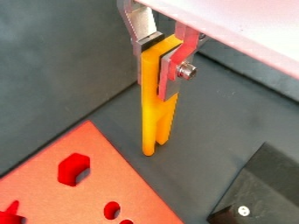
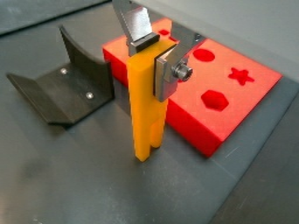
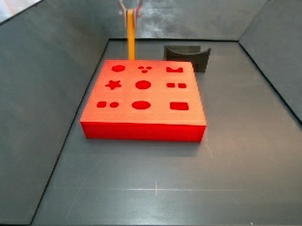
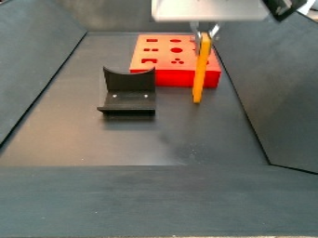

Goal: Pick up the square-circle object. Move up. Rotate the square-circle object. Move to above the board. Insert the square-circle object.
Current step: Rotate the square-circle object.

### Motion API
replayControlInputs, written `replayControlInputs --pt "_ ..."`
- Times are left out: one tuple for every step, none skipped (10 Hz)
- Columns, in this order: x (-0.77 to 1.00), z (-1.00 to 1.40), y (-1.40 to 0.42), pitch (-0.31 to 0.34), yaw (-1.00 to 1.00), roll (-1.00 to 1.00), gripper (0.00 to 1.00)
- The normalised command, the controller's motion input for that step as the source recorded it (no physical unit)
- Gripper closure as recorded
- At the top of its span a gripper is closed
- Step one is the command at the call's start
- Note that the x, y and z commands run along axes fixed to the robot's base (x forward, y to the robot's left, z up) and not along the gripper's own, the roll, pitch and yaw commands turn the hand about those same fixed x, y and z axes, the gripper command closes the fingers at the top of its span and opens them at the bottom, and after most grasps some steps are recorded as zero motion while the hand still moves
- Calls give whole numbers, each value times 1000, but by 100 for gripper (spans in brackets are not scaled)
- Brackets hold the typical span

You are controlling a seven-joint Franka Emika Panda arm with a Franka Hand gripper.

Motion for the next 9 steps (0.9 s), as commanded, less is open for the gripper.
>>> replayControlInputs --pt "17 -247 12 -63 3 -58 100" --pt "-6 -229 14 -49 6 -58 100" --pt "-12 -231 13 -47 6 -58 100" --pt "-9 -230 15 -48 7 -58 100" --pt "-5 -228 15 -49 7 -58 100" --pt "-5 -228 15 -49 7 -58 100" --pt "-5 -228 14 -49 6 -58 100" --pt "-5 -228 14 -49 6 -58 100" --pt "-5 -228 14 -49 6 -58 100"
